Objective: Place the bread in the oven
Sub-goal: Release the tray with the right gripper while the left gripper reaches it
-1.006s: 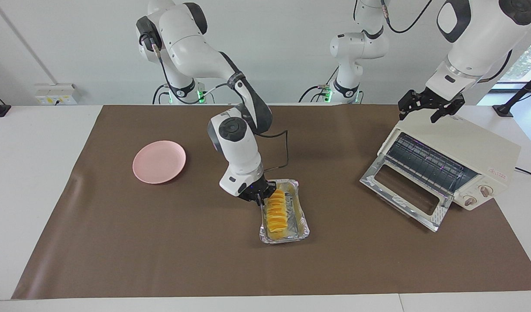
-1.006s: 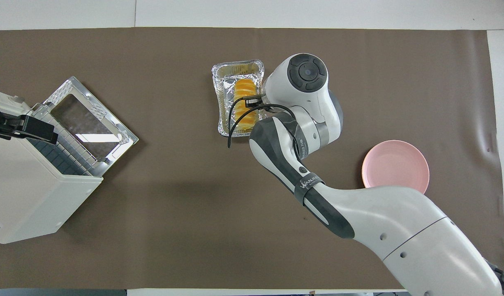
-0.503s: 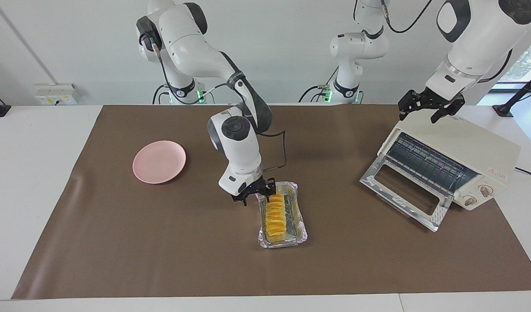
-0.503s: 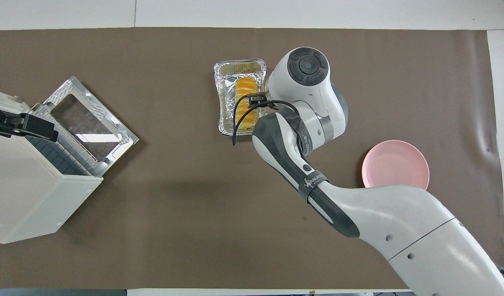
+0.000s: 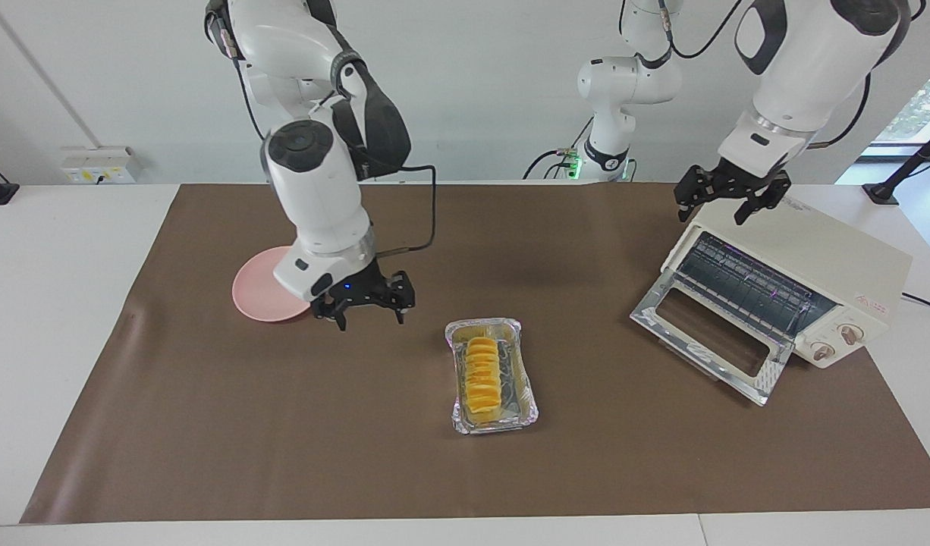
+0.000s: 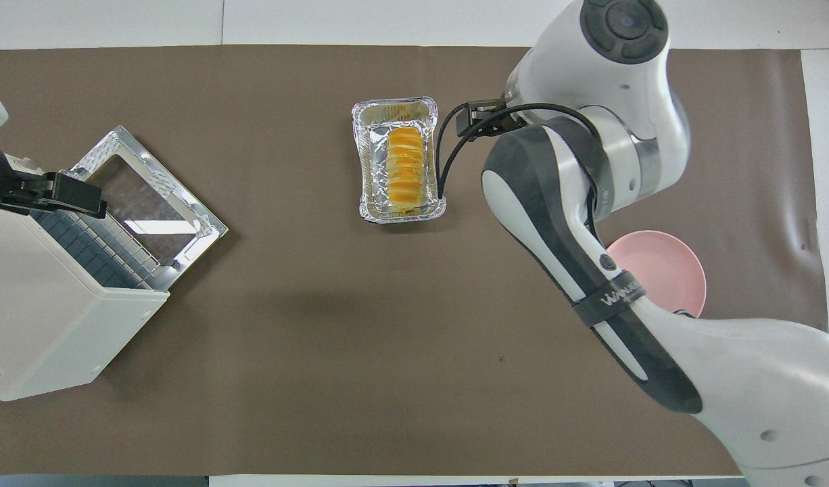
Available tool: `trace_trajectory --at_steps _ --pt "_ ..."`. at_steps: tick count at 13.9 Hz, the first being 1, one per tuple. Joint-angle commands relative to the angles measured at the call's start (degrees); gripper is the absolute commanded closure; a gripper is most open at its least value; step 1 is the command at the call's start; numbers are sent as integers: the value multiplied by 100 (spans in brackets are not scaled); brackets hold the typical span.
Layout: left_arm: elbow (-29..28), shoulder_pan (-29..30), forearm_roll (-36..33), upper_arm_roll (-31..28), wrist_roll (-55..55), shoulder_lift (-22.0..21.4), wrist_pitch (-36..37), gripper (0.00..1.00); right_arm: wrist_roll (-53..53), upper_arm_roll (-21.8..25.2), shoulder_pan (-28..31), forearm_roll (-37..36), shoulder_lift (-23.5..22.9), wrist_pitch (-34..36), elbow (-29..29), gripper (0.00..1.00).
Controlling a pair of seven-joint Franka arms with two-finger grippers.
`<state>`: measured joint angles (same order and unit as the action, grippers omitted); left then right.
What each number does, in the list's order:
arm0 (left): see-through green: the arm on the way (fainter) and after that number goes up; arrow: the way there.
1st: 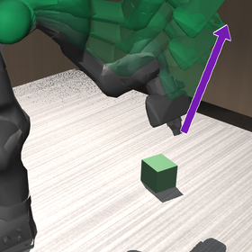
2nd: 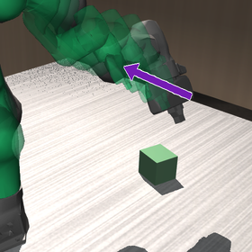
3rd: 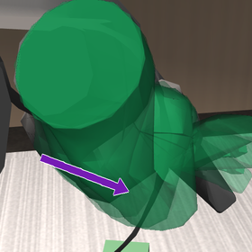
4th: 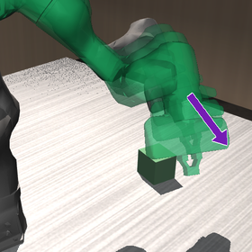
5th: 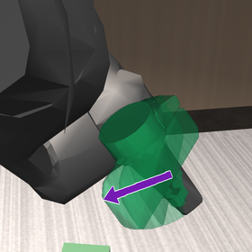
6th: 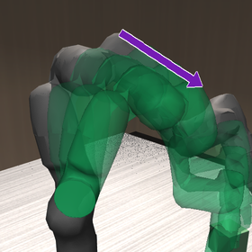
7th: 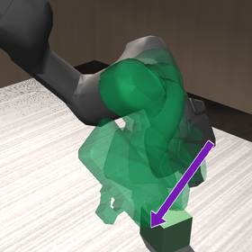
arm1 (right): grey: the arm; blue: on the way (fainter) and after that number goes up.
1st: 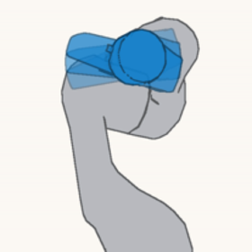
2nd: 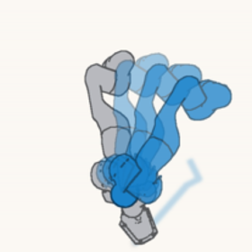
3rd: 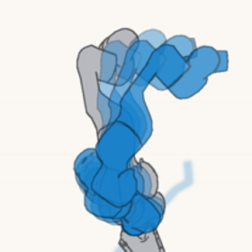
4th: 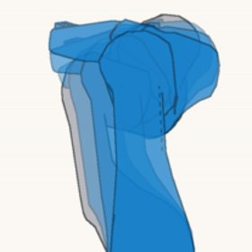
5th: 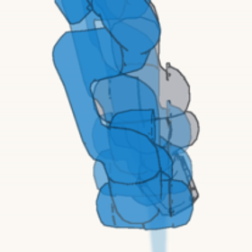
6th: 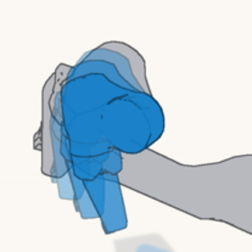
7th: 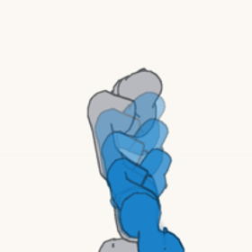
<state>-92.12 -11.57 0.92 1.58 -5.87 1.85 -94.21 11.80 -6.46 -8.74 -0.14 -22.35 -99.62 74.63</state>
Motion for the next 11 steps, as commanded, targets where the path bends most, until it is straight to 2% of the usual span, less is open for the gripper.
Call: trace_trajectory --at_steps 1,3,4,6,9,10,11 --pt "-25 -676 5 -44 -1402 462 -701 0 -134 -66 485 -109 686 293 727 0" --pt "412 -1318 5 -52 -2266 1217 -1002 0 -187 -66 837 -109 1002 590 825 0" --pt "667 -1425 127 -44 -2557 1534 -1177 0 -361 -66 969 -109 1143 784 834 0" --pt "845 -1548 1038 -70 -2989 1896 -2001 0 -704 -57 1276 -144 1363 970 834 0" --pt "1081 -2049 815 -96 -3061 2301 -2199 0 -977 -66 1707 -144 1566 1409 1009 0" --pt "1196 -2068 848 -96 -3461 2459 -2312 0 -1013 -66 1770 -144 1619 1349 1158 0" --pt "927 -2164 779 -96 -5023 2460 -3435 0 -1022 -58 1866 -144 1819 1122 1603 0"
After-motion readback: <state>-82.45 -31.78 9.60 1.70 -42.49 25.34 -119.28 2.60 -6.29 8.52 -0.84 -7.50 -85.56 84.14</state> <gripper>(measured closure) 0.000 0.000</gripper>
